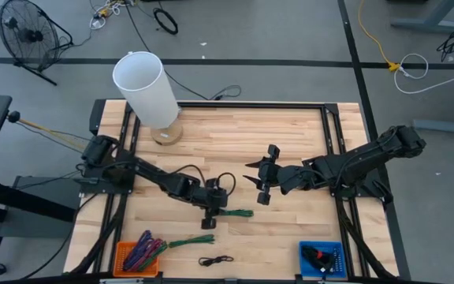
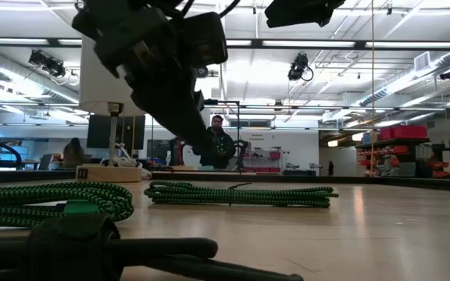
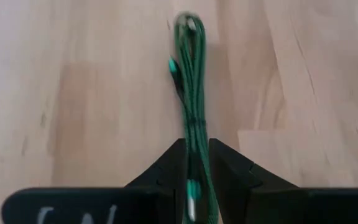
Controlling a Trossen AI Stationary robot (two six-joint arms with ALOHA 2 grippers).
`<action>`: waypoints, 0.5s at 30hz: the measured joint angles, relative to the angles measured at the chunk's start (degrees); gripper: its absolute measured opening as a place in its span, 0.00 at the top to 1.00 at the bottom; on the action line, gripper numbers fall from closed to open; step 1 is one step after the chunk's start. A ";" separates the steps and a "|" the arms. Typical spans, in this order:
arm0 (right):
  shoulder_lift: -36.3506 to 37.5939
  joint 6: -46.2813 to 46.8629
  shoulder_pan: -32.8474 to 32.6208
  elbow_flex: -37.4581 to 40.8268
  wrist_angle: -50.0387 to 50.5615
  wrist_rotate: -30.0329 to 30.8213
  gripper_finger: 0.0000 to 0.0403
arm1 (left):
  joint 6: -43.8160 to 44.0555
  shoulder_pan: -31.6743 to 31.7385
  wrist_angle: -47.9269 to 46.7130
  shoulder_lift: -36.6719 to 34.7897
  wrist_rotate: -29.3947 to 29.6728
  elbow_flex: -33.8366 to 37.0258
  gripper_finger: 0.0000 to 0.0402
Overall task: Pick & Place USB Port
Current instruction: Put the green patterned charger cable into the orange bin
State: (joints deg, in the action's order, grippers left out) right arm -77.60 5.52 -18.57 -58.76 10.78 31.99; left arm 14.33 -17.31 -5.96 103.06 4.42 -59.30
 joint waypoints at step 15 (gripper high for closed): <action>0.00 0.00 0.00 -0.01 -0.08 0.02 0.59 | 1.49 -1.58 1.36 0.20 -0.10 -0.05 0.78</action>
State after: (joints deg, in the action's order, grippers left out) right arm -77.60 5.52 -18.57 -58.77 10.70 32.01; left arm 15.82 -18.90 -4.60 103.26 4.33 -59.35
